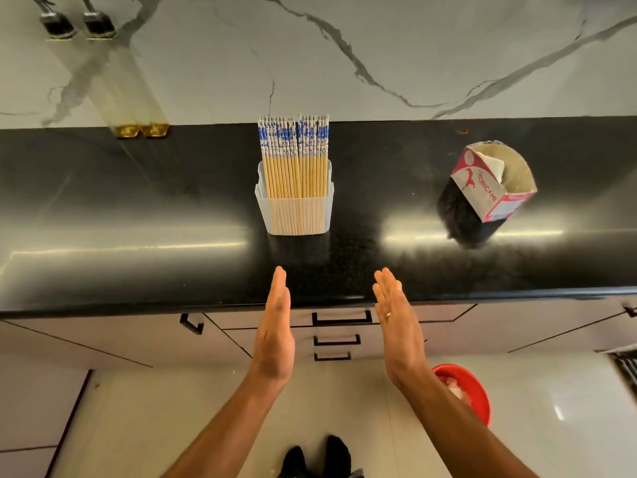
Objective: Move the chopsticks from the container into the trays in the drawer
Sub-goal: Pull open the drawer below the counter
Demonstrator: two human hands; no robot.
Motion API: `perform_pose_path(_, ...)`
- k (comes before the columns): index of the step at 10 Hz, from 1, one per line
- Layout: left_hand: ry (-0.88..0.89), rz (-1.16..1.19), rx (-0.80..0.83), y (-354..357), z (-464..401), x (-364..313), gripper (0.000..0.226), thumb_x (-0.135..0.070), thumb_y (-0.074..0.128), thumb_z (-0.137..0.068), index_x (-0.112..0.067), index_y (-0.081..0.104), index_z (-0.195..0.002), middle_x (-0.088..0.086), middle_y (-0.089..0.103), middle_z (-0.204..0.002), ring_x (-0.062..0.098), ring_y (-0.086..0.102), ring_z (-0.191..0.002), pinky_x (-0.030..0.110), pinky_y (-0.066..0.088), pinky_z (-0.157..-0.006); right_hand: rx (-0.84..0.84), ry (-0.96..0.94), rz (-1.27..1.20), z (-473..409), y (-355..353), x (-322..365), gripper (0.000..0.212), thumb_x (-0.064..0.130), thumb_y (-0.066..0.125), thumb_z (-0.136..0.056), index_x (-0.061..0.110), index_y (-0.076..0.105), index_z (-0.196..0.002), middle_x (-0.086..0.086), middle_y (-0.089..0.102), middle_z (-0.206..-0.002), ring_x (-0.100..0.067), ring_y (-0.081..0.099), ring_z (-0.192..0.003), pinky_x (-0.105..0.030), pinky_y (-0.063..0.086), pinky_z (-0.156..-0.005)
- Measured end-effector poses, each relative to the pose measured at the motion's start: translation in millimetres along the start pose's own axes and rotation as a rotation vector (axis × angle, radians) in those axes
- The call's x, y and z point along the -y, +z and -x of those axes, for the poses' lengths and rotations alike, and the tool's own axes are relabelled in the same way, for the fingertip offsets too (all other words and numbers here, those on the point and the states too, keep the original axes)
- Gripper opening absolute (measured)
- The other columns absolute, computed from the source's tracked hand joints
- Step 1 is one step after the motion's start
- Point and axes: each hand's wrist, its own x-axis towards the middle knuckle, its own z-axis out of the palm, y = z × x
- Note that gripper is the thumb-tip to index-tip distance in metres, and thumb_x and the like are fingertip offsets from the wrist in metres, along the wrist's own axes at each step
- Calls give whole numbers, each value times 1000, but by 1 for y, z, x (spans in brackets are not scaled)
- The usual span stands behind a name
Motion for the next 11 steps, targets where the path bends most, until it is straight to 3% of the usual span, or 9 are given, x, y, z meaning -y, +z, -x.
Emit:
perform_pose_path(1,-87,-36,35,-4,10,7,74,-56,29,-94,-24,12,-158,-13,15,-166,-5,17,-150,25,13,-126,-23,11,-11,13,4,-5,47,69,40,-87,51,42,-131,17,37,-151,-6,31,-146,-38,18,-124)
perform_pose_path(2,-52,-138,75,-11,16,20,69,-50,28,-96,-26,11,-158,-14,12,-166,-8,13,-149,18,12,-124,-39,31,4,22,9,-12,55,64,36,-96,41,35,-146,15,35,-156,-4,31,-145,-37,18,-125)
perform_pose_path(3,65,-608,197,-20,23,41,72,-62,25,-95,-32,-1,-155,-13,-2,-166,-1,-4,-153,25,3,-126,-43,15,184,32,13,-26,59,57,29,-101,31,30,-154,15,32,-159,2,28,-145,-30,19,-123)
perform_pose_path(4,137,-1002,248,-26,24,62,78,-72,10,-91,-30,-11,-153,-7,-13,-165,9,-14,-153,28,-5,-124,-24,-8,386,37,11,-37,59,53,31,-102,29,27,-155,14,28,-160,2,24,-146,-25,20,-120)
perform_pose_path(5,98,-1298,349,-27,25,82,85,-70,-4,-88,-20,-12,-156,5,-13,-167,21,-14,-154,36,-7,-124,38,-52,809,35,-3,-62,60,49,31,-103,25,22,-157,8,22,-163,-7,14,-151,-28,12,-122)
perform_pose_path(7,24,-1509,451,-16,-1,100,74,-52,21,-103,-13,-9,-158,12,-13,-167,28,-13,-155,47,1,-127,219,-1,1346,11,-27,-96,64,50,24,-104,20,7,-159,-1,5,-167,-18,-2,-154,-36,0,-123)
perform_pose_path(11,-129,-1540,625,21,-42,137,74,-43,30,-104,-16,-13,-158,4,-21,-166,19,-19,-153,42,-4,-127,462,34,1566,-41,-36,-116,69,51,23,-103,18,-2,-159,-4,-9,-166,-21,-13,-153,-43,-7,-123)
